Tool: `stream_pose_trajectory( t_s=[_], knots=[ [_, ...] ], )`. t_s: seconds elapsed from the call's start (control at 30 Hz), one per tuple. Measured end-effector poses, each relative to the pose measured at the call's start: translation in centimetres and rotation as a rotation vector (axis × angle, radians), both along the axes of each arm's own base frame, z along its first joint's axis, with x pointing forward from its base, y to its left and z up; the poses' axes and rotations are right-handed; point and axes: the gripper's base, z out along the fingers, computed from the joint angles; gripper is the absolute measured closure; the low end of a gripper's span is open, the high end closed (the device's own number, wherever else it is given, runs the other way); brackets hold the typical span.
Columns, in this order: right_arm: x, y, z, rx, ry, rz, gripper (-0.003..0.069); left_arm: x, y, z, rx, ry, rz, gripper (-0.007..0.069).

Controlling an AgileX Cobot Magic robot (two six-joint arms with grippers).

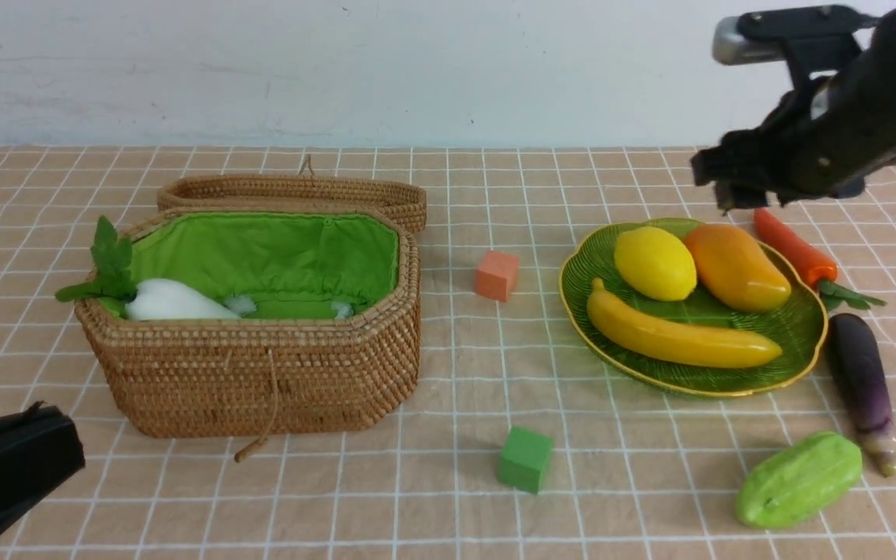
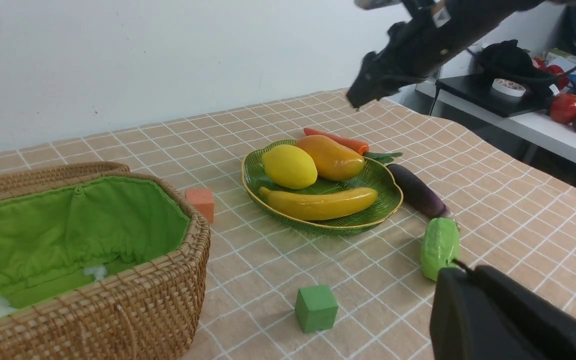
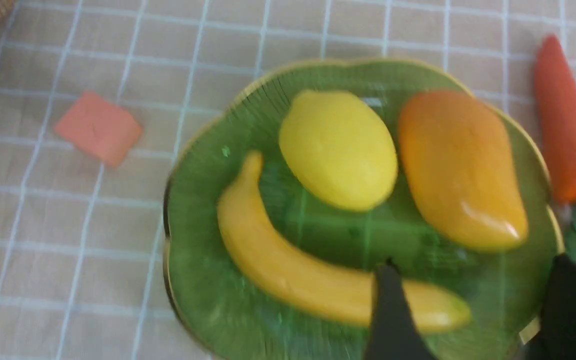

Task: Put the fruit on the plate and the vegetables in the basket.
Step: Take a chayote with your right arm and place it on the basket on the left.

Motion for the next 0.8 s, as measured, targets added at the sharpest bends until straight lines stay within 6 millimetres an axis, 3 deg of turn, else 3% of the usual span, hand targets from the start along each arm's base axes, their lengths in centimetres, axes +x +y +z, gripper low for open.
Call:
stream_pose_trajectory(
  t_s=[0.07,0.17,0.23,0.33,0.5,0.57,0.67,0.8],
  knots=[
    [-3.3,-0.8,0.5,-0.015,0.092,-0.020,0.0409,0.0,0.0,0.0,0.002,0.002,0.000,0.0638],
    [-7.8,-1.9,-1.0,0.011,0.222,-0.113,0.0506,0.0,0.0,-0.2,0.014,0.017,-0.002,0.0638],
    [-8.8,-2.2,-2.0,0.024,0.265,-0.156,0.0510,0.0,0.0,-0.3,0.019,0.022,-0.003,0.0638],
    [-10.7,-2.6,-5.8,0.086,0.379,-0.332,0.0428,-0.1,0.0,-0.4,0.028,0.032,-0.004,0.0638],
    [-9.0,-2.2,-10.1,0.151,0.375,-0.453,0.0114,-0.1,0.0,-0.6,0.034,0.060,-0.011,0.0638],
    [-8.3,-2.1,-10.9,0.147,0.373,-0.455,0.0053,-0.2,-0.1,-0.7,0.035,0.070,-0.014,0.0638],
    [-7.1,-2.0,-13.4,0.131,0.398,-0.482,-0.0011,-0.2,-0.1,-0.7,0.036,0.076,-0.015,0.0638],
    [-6.0,-1.6,-16.1,0.139,0.435,-0.500,0.0025,-0.2,-0.1,-0.8,0.039,0.082,-0.017,0.0638]
  ],
)
